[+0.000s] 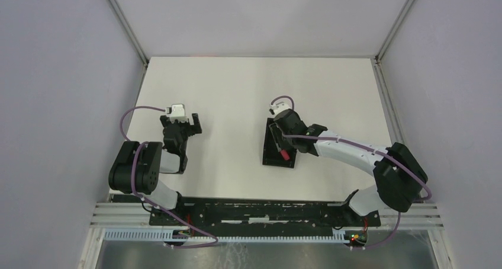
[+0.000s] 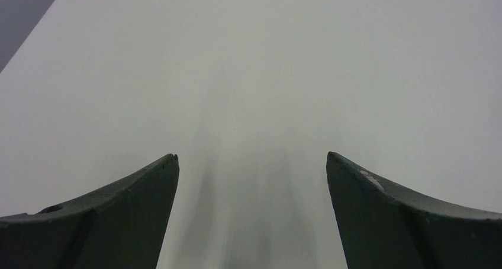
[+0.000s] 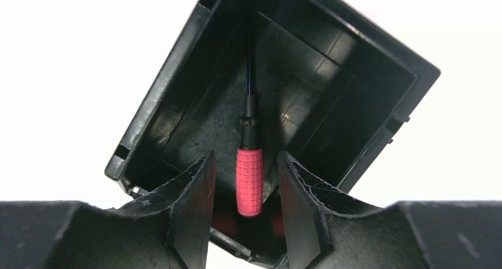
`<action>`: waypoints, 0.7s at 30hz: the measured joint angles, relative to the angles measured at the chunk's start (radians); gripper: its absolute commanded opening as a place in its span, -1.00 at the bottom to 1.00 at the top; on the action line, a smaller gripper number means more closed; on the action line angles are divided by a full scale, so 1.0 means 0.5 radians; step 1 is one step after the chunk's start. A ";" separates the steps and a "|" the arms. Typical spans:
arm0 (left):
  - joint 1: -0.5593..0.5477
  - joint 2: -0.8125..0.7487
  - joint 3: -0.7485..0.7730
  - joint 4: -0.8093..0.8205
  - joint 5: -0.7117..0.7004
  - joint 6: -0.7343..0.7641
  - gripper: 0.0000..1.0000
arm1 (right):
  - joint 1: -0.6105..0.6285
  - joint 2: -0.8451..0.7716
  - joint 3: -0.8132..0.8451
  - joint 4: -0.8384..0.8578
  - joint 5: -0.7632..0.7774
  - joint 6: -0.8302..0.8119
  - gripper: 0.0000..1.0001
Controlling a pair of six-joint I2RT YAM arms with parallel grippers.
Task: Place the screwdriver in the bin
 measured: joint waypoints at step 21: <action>0.000 0.000 0.000 0.000 0.001 0.000 1.00 | -0.311 -0.601 0.051 0.174 0.368 -0.473 0.96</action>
